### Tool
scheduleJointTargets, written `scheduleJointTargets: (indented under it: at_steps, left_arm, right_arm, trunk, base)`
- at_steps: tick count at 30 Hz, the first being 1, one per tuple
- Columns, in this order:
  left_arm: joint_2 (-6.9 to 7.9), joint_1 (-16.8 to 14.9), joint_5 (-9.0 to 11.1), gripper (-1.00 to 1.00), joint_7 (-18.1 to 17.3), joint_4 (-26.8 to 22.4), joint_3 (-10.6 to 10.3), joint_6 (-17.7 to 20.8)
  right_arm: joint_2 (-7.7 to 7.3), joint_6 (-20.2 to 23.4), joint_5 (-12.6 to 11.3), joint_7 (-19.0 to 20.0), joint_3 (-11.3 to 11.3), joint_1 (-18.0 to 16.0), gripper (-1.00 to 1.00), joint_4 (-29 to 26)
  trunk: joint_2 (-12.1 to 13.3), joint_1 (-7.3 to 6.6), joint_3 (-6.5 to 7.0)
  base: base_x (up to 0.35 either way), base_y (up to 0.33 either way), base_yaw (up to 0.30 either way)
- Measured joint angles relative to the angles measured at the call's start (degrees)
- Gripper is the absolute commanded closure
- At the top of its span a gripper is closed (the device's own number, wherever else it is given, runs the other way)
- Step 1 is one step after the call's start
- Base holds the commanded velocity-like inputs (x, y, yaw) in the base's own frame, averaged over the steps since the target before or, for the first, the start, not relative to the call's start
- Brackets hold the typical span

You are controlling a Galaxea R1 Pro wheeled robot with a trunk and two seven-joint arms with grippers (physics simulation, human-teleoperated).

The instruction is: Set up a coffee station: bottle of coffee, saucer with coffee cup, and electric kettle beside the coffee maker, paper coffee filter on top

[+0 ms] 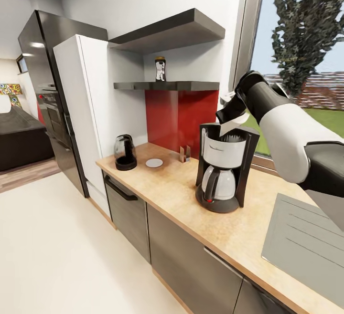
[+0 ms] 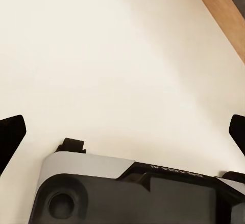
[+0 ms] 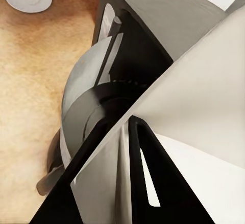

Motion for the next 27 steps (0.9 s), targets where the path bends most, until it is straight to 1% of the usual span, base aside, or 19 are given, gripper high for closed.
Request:
scheduleJointTargets:
  at_steps: [5, 6, 8, 27]
  left_arm:
    - [0.00, 0.0, 0.0, -1.00, 0.0, 0.0, 0.0, 0.0]
    - [-0.17, 0.2, 0.0, -1.00, 0.1, 0.0, 0.0, -0.1]
    - [-0.17, 0.2, 0.0, -1.00, 0.1, 0.0, 0.0, -0.1]
    - [-0.17, 0.2, 0.0, -1.00, 0.1, 0.0, 0.0, -0.1]
  right_arm:
    - [0.00, 0.0, 0.0, 0.0, 0.0, 0.0, 1.00, 0.5]
    - [-0.32, -0.2, 0.5, 0.3, 0.3, 0.0, 1.00, 0.4]
    - [-0.88, -0.2, 0.5, 0.4, 0.7, 0.0, 1.00, 0.4]
    - [-0.88, -0.1, 0.5, 0.4, 0.7, 0.0, 1.00, 0.4]
  trunk:
    - [0.0, 0.00, 0.00]
    - [0.0, 0.00, 0.00]
    - [0.0, 0.00, 0.00]
    - [0.0, 0.00, 0.00]
  base:
    - [0.000, 0.000, 0.000]
    - [0.000, 0.000, 0.000]
    - [0.000, 0.000, 0.000]
    - [0.000, 0.000, 0.000]
